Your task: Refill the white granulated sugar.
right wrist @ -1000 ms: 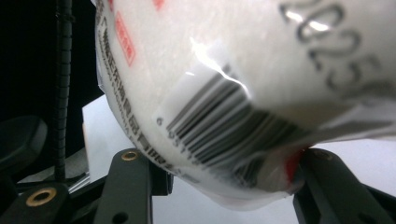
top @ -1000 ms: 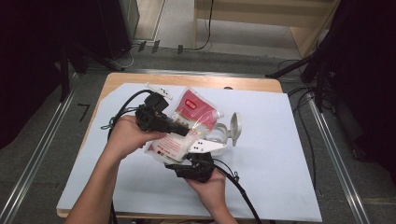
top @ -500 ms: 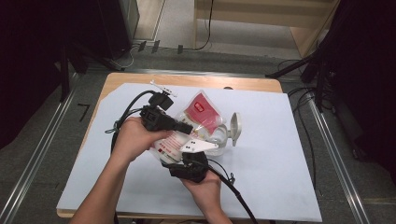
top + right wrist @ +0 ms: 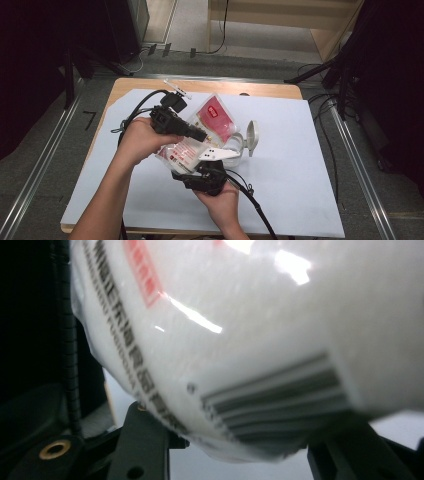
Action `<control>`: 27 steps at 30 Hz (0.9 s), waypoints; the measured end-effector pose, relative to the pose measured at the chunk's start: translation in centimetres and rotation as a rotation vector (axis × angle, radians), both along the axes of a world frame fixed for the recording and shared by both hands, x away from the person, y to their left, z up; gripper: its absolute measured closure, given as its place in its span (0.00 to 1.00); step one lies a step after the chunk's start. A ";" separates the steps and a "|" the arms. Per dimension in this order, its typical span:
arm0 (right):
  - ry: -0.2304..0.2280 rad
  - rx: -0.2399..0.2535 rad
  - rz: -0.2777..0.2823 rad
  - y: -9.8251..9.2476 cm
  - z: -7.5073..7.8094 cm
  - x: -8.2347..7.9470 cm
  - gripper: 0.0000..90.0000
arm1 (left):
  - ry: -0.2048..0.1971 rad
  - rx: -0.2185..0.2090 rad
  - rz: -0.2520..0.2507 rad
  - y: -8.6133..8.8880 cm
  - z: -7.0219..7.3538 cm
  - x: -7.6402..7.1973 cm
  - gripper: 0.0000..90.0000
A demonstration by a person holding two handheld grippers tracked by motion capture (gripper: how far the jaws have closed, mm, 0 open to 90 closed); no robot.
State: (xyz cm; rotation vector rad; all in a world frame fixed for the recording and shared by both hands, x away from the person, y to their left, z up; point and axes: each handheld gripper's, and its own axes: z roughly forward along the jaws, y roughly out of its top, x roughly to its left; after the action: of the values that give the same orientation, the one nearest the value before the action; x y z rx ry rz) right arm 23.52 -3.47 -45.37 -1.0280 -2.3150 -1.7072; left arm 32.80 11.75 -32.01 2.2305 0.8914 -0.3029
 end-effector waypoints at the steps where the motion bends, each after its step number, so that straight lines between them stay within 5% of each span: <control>1: 0.005 0.011 0.001 -0.1 0.0 0.0 0.65 | 0.007 -0.005 0.003 0.1 0.1 0.1 0.79; 9: -0.017 -0.011 0.005 -0.1 0.6 -0.1 0.67 | 0.024 -0.010 0.006 -0.2 0.3 0.5 0.95; 14: -0.015 -0.018 0.000 0.1 0.9 0.0 0.68 | 0.019 0.013 0.004 -0.9 0.5 0.6 0.93; 17: 0.000 -0.009 0.010 -0.1 0.9 0.1 0.68 | 0.049 0.042 -0.051 -1.2 0.4 0.8 0.84; 21: 0.021 0.017 0.025 -0.1 0.8 0.2 0.68 | 0.011 0.082 -0.088 -1.4 0.5 0.8 0.84; 27: 0.025 0.037 0.033 0.0 1.1 0.3 0.70 | -0.008 0.029 -0.063 -1.3 0.1 1.0 0.85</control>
State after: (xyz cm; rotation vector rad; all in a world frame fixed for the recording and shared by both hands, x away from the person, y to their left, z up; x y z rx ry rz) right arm 23.81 -3.52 -44.28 -0.9926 -2.2637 -1.7087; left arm 33.78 10.47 -31.91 2.2880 0.8269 -0.3116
